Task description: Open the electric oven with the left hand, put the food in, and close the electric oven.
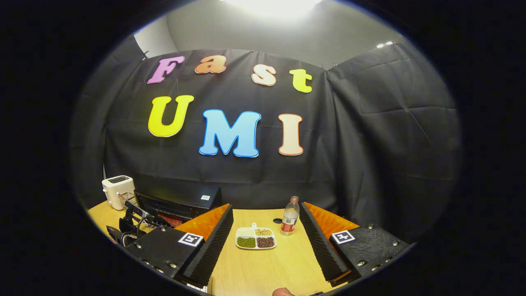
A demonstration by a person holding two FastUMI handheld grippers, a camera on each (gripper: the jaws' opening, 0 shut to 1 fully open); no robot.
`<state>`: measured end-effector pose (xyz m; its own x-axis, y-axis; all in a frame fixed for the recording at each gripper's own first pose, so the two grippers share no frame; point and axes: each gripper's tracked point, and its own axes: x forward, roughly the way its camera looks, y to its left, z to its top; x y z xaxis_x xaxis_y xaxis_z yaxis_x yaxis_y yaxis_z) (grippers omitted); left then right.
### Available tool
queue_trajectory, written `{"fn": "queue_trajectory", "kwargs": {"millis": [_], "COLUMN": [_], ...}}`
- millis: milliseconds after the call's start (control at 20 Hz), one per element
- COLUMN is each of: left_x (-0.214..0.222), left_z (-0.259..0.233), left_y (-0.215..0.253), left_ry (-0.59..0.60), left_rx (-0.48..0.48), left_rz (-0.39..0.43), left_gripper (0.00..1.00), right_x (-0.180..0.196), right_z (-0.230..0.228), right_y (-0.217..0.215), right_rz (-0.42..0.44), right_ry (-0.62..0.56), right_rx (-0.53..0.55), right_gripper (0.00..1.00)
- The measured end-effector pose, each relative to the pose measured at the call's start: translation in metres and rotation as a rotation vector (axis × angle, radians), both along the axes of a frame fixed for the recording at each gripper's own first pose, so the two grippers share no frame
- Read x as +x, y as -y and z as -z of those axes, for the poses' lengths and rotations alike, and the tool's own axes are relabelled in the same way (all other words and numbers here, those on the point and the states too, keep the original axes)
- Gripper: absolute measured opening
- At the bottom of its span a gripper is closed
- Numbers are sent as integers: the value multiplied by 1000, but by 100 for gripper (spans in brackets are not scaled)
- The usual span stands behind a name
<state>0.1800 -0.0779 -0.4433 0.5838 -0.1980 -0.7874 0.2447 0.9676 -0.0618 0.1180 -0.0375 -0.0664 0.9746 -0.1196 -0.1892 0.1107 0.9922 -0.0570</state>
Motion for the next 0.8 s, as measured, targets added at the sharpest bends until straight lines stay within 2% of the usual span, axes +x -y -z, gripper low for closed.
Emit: {"fn": "queue_trajectory", "kwargs": {"millis": [50, 100, 250, 300, 400, 500, 600, 750, 800], "left_x": [4, 7, 8, 8, 9, 9, 9, 11, 14], "left_z": [0, 0, 0, -2, -4, -9, -15, -28, -33], "left_y": [0, -1, 0, 0, -1, -1, -2, -2, -2], "left_ry": [5, 9, 14, 10, 0, 6, 25, 53, 60], "left_rx": [0, 4, -16, -27, -49, -66, -63, -70, -72], "left_rz": [1, -1, -16, -23, -42, -58, -53, -52, -52], "left_gripper": [95, 91, 94, 90, 99, 99, 98, 90, 98], "right_x": [1, 2, 2, 2, 5, 4, 4, 3, 4], "right_z": [1, 3, 2, 2, 0, -4, -4, -4, -4], "right_y": [1, 1, 4, 2, 2, 0, -2, -4, -5], "right_rz": [4, 6, 12, 9, 4, -3, -10, -19, -23], "right_ry": [-3, -7, -7, -4, 1, 8, 8, 11, 12], "right_rx": [-2, -2, 2, 2, -6, -5, -5, -5, 0], "right_gripper": [98, 98, 98, 98, 98, 98, 98, 98, 98]}}
